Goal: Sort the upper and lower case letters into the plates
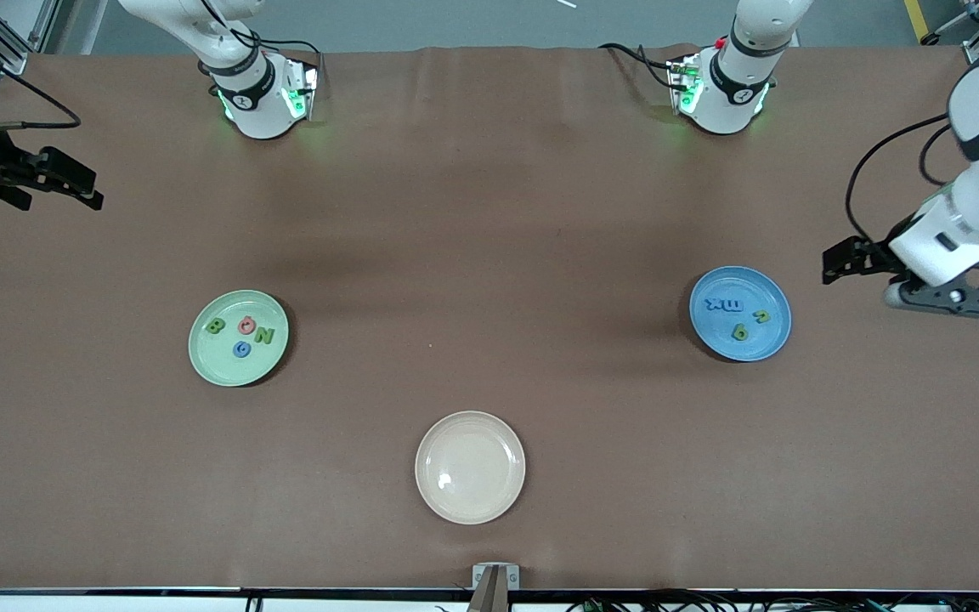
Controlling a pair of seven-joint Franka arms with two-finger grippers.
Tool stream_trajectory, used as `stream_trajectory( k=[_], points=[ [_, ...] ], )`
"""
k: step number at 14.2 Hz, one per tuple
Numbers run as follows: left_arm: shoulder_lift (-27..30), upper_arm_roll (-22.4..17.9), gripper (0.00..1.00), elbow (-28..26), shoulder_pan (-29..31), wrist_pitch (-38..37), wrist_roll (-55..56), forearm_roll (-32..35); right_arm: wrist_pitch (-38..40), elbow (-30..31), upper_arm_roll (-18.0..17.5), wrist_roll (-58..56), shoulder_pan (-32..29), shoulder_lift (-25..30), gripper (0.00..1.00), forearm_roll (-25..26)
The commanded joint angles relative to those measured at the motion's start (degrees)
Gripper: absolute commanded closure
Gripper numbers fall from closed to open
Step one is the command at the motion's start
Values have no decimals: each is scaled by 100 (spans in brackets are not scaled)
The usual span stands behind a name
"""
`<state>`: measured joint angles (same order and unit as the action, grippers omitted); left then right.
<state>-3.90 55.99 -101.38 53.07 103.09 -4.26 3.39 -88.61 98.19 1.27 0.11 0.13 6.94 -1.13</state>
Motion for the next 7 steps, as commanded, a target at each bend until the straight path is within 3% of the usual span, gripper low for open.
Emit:
stream_trajectory(
  k=[1, 7],
  points=[
    [-23, -45, 0, 688, 28, -718, -40, -111, -17, 174, -57, -55, -84, 185, 0, 43],
    [-23, -203, 0, 1279, 28, -1291, -40, -155, 1, 174, -57, -19, -92, 185, 0, -10]
  ],
)
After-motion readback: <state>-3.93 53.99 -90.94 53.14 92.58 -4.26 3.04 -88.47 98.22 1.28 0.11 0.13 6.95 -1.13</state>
